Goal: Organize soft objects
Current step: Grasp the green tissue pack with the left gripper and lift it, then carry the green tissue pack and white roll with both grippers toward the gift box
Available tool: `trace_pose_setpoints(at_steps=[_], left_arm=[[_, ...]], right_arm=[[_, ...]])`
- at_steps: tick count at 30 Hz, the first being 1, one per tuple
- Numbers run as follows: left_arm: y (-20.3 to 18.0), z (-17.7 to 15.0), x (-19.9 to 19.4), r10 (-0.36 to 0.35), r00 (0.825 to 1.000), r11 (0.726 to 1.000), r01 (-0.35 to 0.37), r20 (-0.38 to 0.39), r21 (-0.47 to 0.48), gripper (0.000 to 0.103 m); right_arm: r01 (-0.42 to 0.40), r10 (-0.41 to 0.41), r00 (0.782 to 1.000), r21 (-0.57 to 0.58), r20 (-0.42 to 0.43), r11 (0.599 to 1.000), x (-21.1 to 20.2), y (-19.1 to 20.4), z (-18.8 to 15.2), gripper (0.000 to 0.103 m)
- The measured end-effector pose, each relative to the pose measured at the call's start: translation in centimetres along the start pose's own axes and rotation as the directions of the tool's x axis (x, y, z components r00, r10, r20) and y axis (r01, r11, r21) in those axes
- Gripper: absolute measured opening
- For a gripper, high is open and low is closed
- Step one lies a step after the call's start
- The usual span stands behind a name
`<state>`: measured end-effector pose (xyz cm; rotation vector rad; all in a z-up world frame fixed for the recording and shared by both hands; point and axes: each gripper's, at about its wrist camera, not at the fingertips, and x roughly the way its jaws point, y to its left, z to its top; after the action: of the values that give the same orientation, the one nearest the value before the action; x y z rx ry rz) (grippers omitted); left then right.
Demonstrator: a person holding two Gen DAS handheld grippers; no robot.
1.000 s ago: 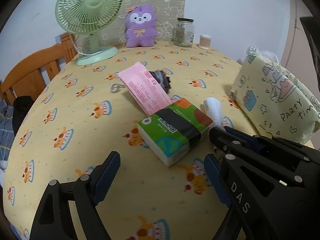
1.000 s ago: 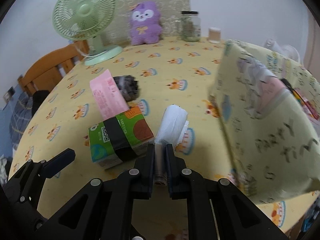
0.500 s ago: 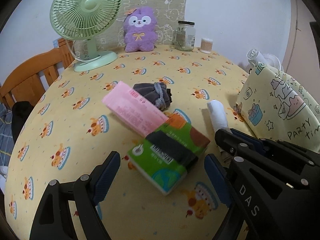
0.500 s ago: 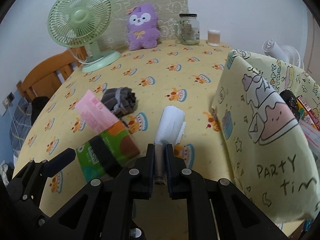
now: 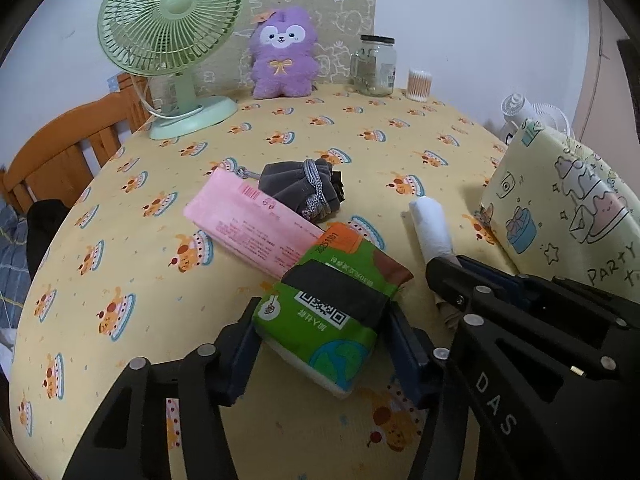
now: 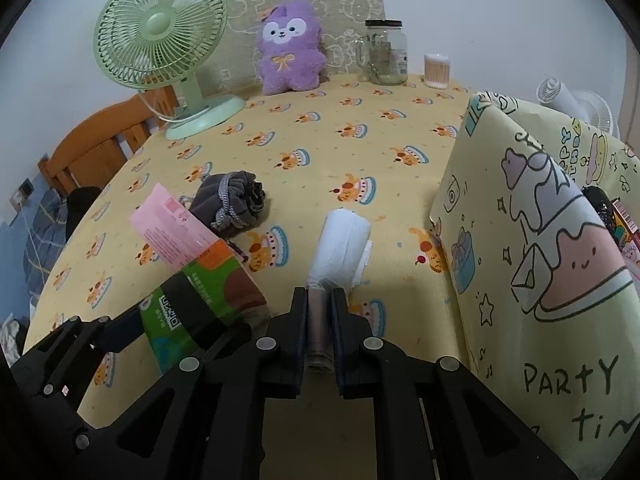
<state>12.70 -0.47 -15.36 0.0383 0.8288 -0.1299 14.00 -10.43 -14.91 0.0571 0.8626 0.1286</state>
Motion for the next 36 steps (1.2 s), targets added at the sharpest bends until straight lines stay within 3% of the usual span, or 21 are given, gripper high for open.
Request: trace_pose_setpoints(at_steps=[8, 36], left_arm=[[0.2, -0.4, -2.0, -0.009, 0.999, 1.0, 0.01, 0.042, -0.009, 0.046], [0.5, 1.1, -10.6, 0.045, 0.974, 0.998, -0.034, 0.223, -0.055, 0.046]], right_arm=[[0.004, -0.004, 0.999, -0.017, 0.035, 1.0, -1.4, 0.8, -0.2, 0.013], [-0.002, 0.019, 0.978, -0.086, 0.206, 0.996, -10.4, 3.6, 1.7, 0.013]])
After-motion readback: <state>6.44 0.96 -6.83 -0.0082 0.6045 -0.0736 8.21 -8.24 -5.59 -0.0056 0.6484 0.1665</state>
